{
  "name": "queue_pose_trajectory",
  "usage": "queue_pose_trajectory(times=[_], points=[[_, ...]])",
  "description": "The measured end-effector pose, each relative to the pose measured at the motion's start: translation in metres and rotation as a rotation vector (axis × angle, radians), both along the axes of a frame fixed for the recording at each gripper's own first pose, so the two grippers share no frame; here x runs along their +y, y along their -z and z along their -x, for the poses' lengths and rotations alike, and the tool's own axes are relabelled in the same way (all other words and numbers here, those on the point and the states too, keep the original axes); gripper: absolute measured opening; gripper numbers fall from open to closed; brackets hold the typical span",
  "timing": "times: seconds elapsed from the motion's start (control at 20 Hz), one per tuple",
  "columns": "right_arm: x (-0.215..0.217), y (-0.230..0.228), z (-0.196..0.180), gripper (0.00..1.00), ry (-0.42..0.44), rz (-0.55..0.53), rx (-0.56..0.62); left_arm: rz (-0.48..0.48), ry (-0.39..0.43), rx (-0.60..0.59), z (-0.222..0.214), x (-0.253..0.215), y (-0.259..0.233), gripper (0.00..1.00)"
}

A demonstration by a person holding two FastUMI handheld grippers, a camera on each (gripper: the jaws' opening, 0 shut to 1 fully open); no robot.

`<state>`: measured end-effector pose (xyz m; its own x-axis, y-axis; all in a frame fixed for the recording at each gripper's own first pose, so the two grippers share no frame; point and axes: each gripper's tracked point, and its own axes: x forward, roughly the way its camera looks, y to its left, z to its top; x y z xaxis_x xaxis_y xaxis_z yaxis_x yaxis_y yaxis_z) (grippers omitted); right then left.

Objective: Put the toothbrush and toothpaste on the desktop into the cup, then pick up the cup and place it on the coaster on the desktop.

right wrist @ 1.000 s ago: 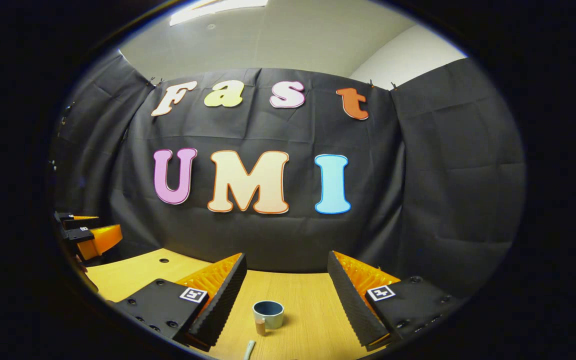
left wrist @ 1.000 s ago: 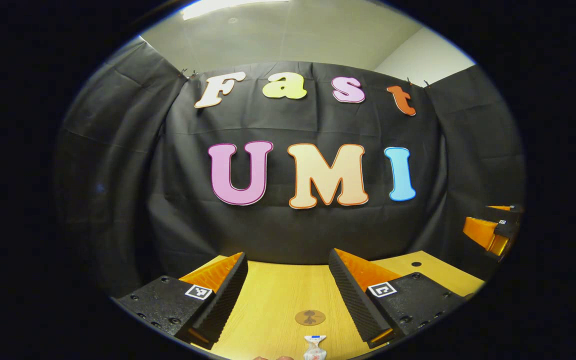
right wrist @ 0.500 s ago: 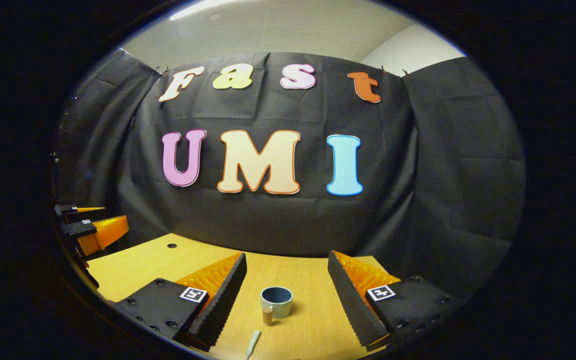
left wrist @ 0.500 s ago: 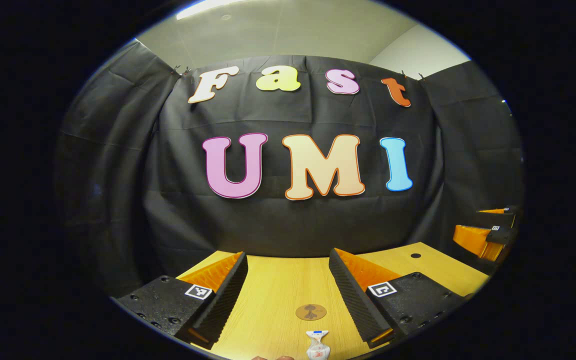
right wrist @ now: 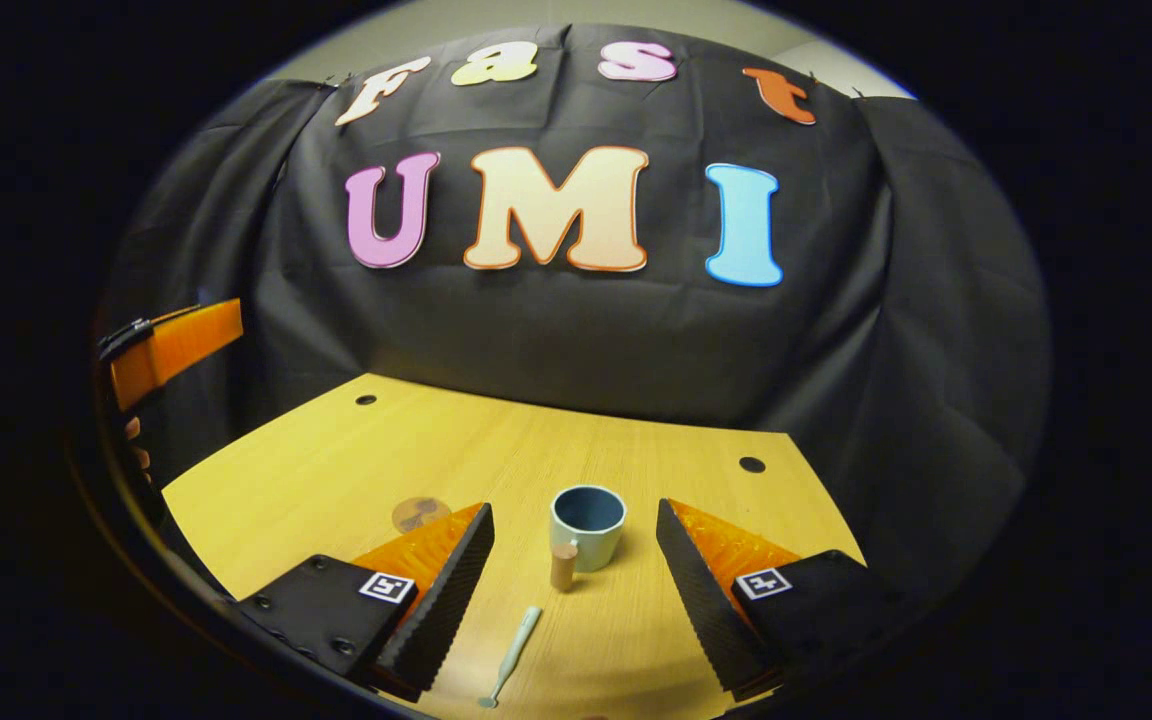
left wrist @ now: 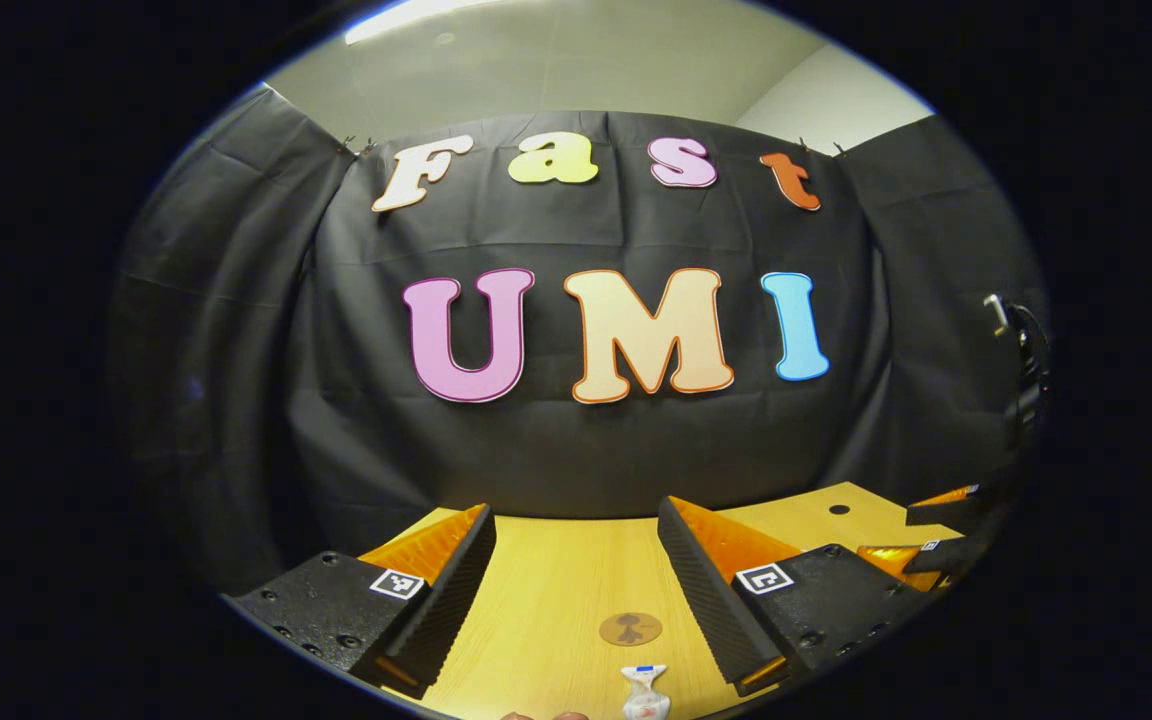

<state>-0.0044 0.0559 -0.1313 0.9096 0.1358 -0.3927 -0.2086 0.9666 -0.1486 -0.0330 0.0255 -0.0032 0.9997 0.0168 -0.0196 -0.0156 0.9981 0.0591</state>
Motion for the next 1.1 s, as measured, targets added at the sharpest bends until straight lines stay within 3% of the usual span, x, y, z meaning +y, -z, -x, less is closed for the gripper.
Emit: queue_pose_trajectory(times=[0.25,0.65,1.1], points=[[0.008,0.047,-0.008,1.0,-0.018,0.002,0.133,0.002,-0.033,0.002,0.002,0.007,0.002,0.99],[-0.004,0.131,-0.003,1.0,0.061,0.006,0.441,-0.006,-0.071,0.007,0.001,0.018,0.007,0.96],[-0.003,0.187,0.008,0.99,0.074,0.041,0.662,-0.002,-0.131,0.03,0.004,0.038,0.017,0.97]])
